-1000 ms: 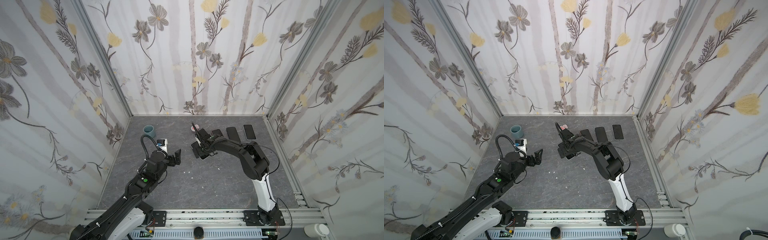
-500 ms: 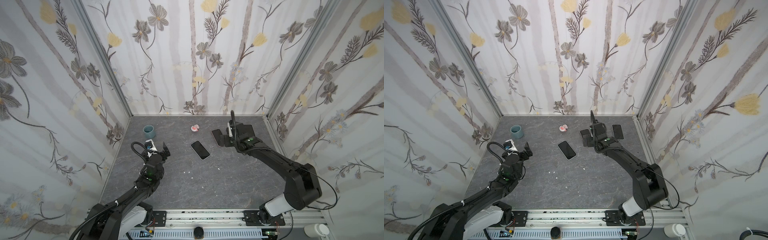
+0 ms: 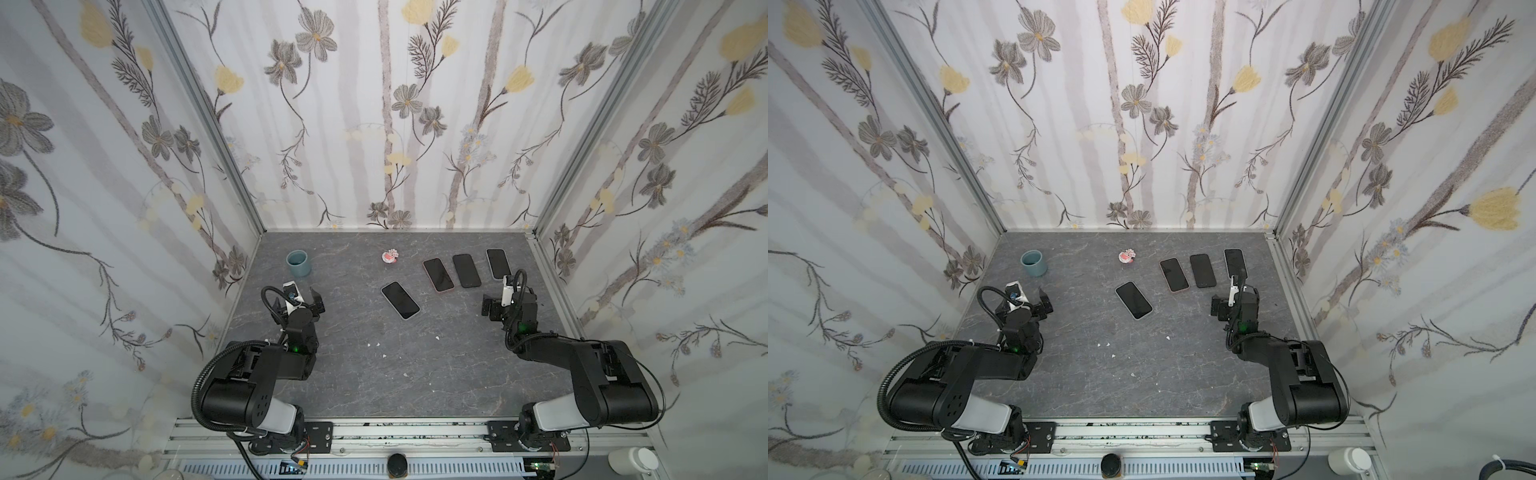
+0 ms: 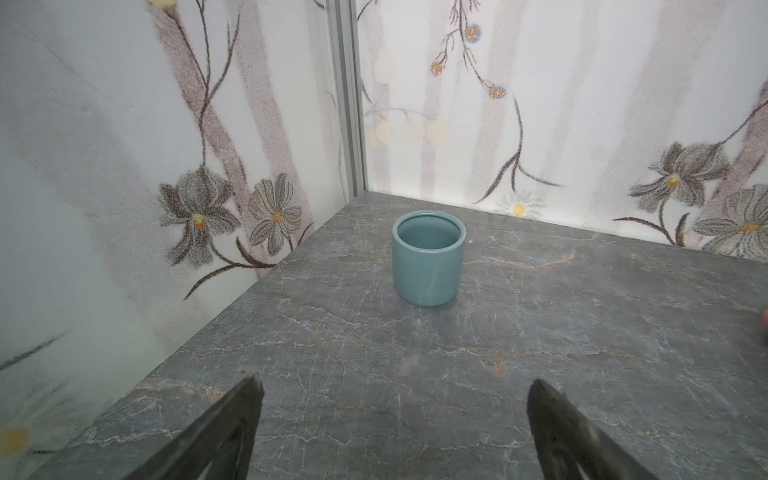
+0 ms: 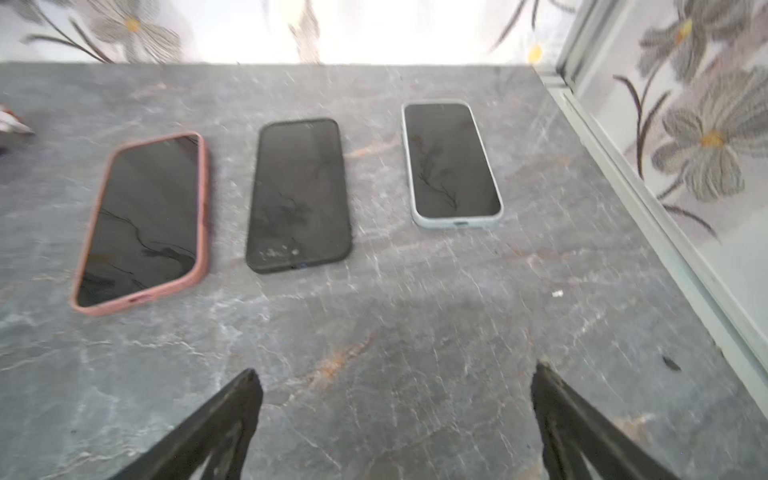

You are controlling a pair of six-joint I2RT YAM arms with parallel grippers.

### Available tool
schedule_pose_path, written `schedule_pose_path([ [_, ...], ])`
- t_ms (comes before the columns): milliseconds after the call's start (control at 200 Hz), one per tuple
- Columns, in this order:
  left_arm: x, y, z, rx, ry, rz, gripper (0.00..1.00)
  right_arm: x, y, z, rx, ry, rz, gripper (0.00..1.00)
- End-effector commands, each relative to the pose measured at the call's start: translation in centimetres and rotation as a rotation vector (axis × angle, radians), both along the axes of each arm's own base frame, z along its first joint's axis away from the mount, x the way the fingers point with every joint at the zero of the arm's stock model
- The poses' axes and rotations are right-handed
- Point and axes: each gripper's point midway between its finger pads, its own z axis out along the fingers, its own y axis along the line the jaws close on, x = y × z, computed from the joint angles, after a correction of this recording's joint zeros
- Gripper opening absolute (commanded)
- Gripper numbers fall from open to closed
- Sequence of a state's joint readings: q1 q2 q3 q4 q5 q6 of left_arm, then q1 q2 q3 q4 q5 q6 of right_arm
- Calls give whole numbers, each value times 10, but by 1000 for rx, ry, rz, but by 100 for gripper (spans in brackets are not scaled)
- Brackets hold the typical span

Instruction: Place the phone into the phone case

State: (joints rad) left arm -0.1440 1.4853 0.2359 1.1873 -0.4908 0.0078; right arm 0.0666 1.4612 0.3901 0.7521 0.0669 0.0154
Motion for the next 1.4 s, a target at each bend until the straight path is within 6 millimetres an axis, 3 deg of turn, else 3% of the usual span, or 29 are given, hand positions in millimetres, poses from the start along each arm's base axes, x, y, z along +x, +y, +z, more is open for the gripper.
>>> schedule_pose_path([
  [0, 17, -20, 13, -43, -50, -154, 100, 7, 6, 37, 17, -191, 88, 100],
  [145, 23, -19, 5, -80, -42, -190, 100, -17, -3, 38, 59, -286, 91, 100],
  [215, 20, -20, 5, -79, -64, -203, 100, -26, -4, 49, 66, -364, 92, 100],
  [300, 12, -12, 4, -74, -102, -155, 100, -21, -29, 43, 90, -326, -65, 100],
  [485, 11, -2, 2, -100, -100, -94, 100, -19, -28, 44, 67, -333, -75, 100],
  [1399, 12, -1, 2, -110, -96, -102, 100, -19, -28, 44, 62, -335, -77, 100],
])
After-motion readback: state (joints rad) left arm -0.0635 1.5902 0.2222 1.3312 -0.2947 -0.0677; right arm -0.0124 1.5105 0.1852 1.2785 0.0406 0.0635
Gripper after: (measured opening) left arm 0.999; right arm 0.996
